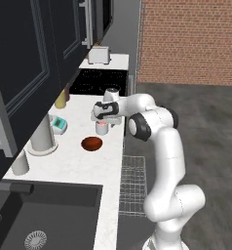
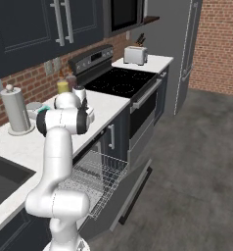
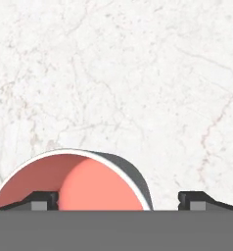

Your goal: Pick up the cup and bowl from the counter, place them in the dishwasher, and close the dishwasher door.

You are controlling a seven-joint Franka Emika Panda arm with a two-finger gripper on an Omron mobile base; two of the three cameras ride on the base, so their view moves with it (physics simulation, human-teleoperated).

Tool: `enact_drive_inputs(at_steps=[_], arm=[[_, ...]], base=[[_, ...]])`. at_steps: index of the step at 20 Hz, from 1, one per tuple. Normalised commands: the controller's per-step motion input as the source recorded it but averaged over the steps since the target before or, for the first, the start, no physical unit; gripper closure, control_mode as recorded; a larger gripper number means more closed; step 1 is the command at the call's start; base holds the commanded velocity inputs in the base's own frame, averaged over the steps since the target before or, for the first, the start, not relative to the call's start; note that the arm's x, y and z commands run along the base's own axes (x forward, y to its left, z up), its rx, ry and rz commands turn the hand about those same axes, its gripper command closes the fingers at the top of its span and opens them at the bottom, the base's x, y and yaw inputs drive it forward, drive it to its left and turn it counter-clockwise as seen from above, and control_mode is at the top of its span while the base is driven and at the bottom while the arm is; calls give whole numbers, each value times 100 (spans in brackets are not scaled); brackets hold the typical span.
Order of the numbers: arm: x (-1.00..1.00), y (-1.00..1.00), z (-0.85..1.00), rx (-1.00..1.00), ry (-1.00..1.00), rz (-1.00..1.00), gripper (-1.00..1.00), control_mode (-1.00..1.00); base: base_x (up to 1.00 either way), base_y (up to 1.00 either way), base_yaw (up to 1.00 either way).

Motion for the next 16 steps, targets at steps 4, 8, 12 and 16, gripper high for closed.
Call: enact_drive_inputs(at_steps=[4, 8, 12, 16], arm=[[0, -4, -21, 0, 1, 0, 100, -100], [0, 0, -20, 0, 4, 0, 100, -100], [0, 0, -11, 1, 4, 0, 100, -100], [-1, -1, -2, 3, 1, -2, 100, -100]], base=[[0, 0, 0], [0, 0, 0], [0, 0, 0], [0, 0, 0]])
